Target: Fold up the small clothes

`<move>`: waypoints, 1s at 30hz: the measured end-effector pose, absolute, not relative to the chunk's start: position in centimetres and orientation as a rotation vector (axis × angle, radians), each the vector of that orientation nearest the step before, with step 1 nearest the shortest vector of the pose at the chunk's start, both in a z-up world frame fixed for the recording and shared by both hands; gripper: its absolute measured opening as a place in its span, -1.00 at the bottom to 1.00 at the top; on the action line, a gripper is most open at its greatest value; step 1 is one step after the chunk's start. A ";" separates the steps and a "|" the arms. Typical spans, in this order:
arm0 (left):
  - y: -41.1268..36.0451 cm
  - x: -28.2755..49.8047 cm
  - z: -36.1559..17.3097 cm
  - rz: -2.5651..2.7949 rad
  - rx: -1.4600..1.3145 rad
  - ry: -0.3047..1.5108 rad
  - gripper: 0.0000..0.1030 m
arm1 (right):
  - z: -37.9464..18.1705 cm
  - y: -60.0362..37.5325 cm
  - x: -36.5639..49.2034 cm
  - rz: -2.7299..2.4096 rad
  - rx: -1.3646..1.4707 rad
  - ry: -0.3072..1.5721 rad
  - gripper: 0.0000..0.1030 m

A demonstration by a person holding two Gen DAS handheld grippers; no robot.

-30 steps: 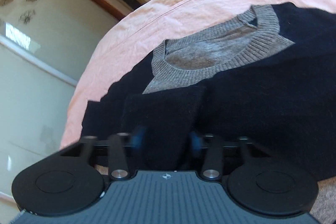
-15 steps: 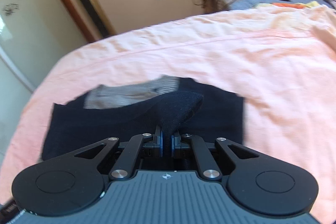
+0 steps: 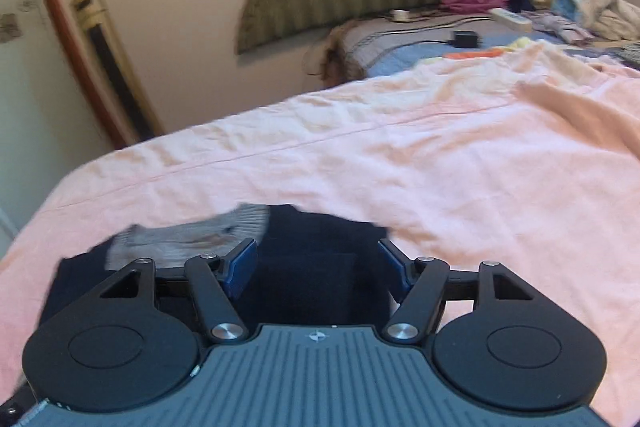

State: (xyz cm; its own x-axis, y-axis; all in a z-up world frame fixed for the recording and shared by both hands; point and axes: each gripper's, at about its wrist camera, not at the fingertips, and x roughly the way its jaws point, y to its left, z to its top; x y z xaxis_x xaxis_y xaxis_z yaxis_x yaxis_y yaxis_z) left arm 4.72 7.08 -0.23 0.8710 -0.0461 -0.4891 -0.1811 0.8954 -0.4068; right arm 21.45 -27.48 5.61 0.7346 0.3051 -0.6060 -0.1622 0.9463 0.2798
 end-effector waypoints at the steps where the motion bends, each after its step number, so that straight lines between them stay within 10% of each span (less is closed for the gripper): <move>1: 7.1 4.7 -0.2 0.073 -0.461 0.513 1.00 | 5.2 -26.4 21.4 0.294 0.170 0.714 0.34; 8: 7.1 4.7 -0.2 0.074 -0.460 0.514 1.00 | 0.4 -24.2 21.4 0.291 -0.043 0.716 0.86; 30: 8.0 -1.8 1.6 0.106 -0.413 0.575 1.00 | 4.2 -28.4 4.0 0.388 0.164 0.717 1.00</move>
